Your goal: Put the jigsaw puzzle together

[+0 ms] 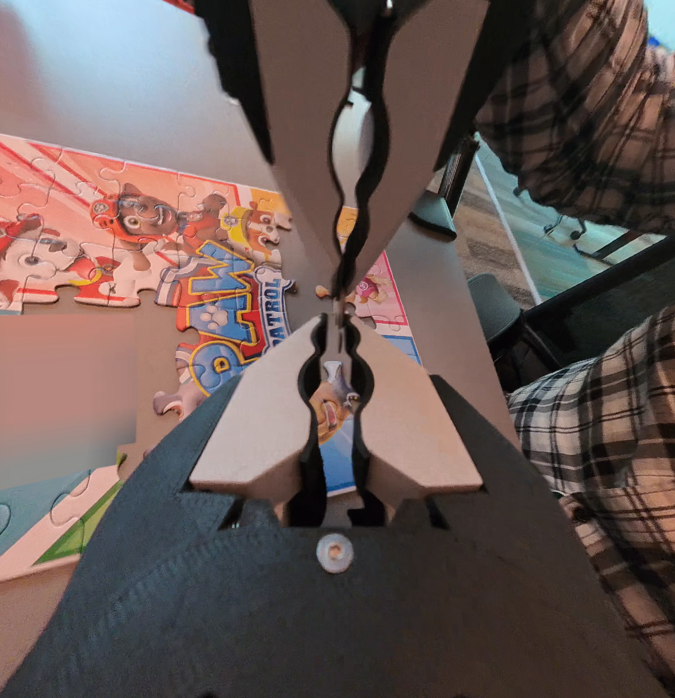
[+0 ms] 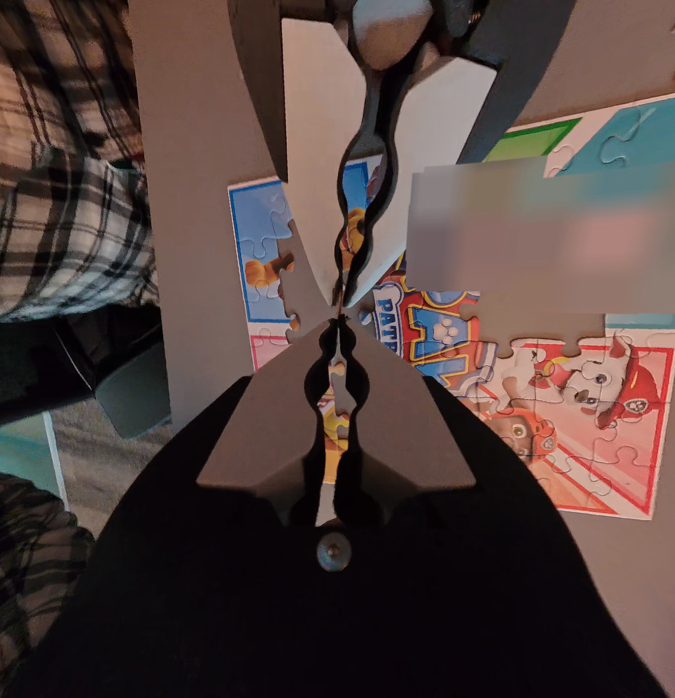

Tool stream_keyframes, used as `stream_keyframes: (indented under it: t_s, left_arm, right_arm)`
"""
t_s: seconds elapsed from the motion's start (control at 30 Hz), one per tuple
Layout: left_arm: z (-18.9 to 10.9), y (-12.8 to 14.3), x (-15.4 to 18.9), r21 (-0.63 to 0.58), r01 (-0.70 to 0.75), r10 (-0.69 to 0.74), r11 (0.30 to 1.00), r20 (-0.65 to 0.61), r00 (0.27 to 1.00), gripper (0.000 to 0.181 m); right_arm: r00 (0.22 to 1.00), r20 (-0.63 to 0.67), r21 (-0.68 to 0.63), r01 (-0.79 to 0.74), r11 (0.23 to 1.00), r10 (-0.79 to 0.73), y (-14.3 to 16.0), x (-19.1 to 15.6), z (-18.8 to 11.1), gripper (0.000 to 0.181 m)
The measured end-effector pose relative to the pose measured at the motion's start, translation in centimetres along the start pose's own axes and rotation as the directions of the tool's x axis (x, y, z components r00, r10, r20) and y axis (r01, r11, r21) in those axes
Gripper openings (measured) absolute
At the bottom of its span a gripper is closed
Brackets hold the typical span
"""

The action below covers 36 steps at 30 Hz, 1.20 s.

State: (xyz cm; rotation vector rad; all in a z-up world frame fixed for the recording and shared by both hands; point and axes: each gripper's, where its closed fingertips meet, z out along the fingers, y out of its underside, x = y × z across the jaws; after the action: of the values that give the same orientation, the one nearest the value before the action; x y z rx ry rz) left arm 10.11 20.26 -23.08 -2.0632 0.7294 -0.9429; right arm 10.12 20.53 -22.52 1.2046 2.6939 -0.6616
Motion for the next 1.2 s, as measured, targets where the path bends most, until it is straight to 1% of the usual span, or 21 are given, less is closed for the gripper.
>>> stream_keyframes:
  t_s: [0.03, 0.07, 0.17, 0.2, 0.27, 0.33, 0.4, 0.47, 0.5, 0.6, 0.67, 0.73, 0.8, 0.93, 1.0, 1.07, 1.2]
  left_arm:
    - [-0.3, 0.1, -0.4, -0.004, 0.017, -0.017, 1.0, 0.012, 1.0, 0.018]
    - [-0.7, 0.1, -0.8, -0.003, 0.014, -0.014, 1.0, 0.025, 1.0, 0.021]
    - [-1.2, 0.1, -0.7, 0.004, 0.02, -0.02, 1.0, 0.004, 1.0, 0.018]
    - [-1.2, 0.0, -0.6, 0.007, 0.019, -0.019, 1.0, 0.001, 1.0, 0.018]
    - [-0.9, -0.4, -0.1, 0.028, 0.021, -0.02, 0.999, -0.03, 0.999, 0.012]
    - [-0.6, -0.5, 0.5, 0.038, 0.008, -0.005, 0.999, -0.057, 0.998, 0.0]
    - [-0.5, -0.6, 0.6, 0.044, -0.006, 0.008, 0.999, -0.052, 0.999, 0.0]
    - [-0.7, -1.1, 0.6, 0.068, 0.01, -0.006, 0.998, -0.062, 0.998, 0.0]
    - [-0.8, -1.3, 0.7, 0.076, 0.011, -0.006, 0.997, -0.067, 0.998, 0.0]
    - [-1.3, -1.8, 0.5, 0.097, 0.019, -0.013, 0.995, -0.062, 0.998, 0.0]
    - [-1.6, -2.4, 0.4, 0.134, 0.032, -0.023, 0.991, -0.065, 0.998, 0.0]
    - [-1.9, -2.8, 0.5, 0.162, 0.046, -0.034, 0.986, -0.079, 0.996, 0.0]
    - [-2.0, -2.8, 0.4, 0.159, 0.039, -0.029, 0.986, -0.061, 0.998, 0.0]
    - [-1.8, -2.2, 1.1, 0.116, 0.039, -0.028, 0.993, -0.097, 0.995, 0.006]
    - [-1.9, -2.0, 1.2, 0.115, 0.041, -0.028, 0.993, -0.109, 0.994, 0.008]
    - [-2.3, -2.0, 1.8, 0.124, 0.06, -0.04, 0.99, -0.16, 0.986, 0.016]
    - [-2.2, -2.0, 2.6, 0.124, 0.066, -0.039, 0.99, -0.209, 0.977, 0.016]
  right_arm:
    - [1.0, -0.002, 0.042, -0.023, 0.999, 0.023, -0.2, -0.1, -0.2, 0.0]
    - [0.999, -0.013, 0.093, -0.051, 0.994, 0.053, -0.3, -0.1, -0.5, 0.0]
    - [0.986, -0.026, 0.296, -0.152, 0.943, 0.167, -0.8, 0.0, -1.7, 0.0]
    - [0.98, -0.032, 0.364, -0.172, 0.915, 0.196, -0.9, 0.0, -2.2, 0.0]
    - [0.966, -0.012, 0.509, -0.216, 0.833, 0.258, -1.4, 0.0, -2.9, 0.0]
    - [0.955, -0.008, 0.586, -0.236, 0.775, 0.296, -1.3, -0.2, -2.8, 0.0]
    - [0.941, 0.003, 0.651, -0.259, 0.713, 0.338, -1.2, -0.2, -2.9, 0.0]
    - [0.93, 0.008, 0.71, -0.264, 0.653, 0.367, -1.0, -0.2, -3.3, 0.0]
    - [0.925, 0.013, 0.732, -0.267, 0.627, 0.379, -0.9, -0.3, -3.5, 0.0]
    - [0.915, 0.024, 0.758, -0.279, 0.59, 0.402, -0.3, -0.7, -3.4, 0.0]
    - [0.909, 0.017, 0.753, -0.285, 0.593, 0.415, 0.1, -1.0, -3.0, 0.0]
    - [0.906, 0.034, 0.768, -0.294, 0.569, 0.423, 0.1, -1.4, -2.8, 0.0]
    - [0.899, 0.05, 0.774, -0.311, 0.552, 0.436, 0.1, -1.5, -2.3, 0.0]
    - [0.889, 0.069, 0.794, -0.324, 0.515, 0.453, -0.5, -1.9, -1.7, 0.0]
    - [0.883, 0.071, 0.801, -0.328, 0.501, 0.464, -0.5, -1.9, -1.5, 0.0]
    - [0.877, 0.09, 0.824, -0.332, 0.459, 0.472, -0.6, -1.8, -1.8, 0.0]
    - [0.871, 0.107, 0.863, -0.321, 0.39, 0.479, -0.9, -1.7, -2.4, 0.0]
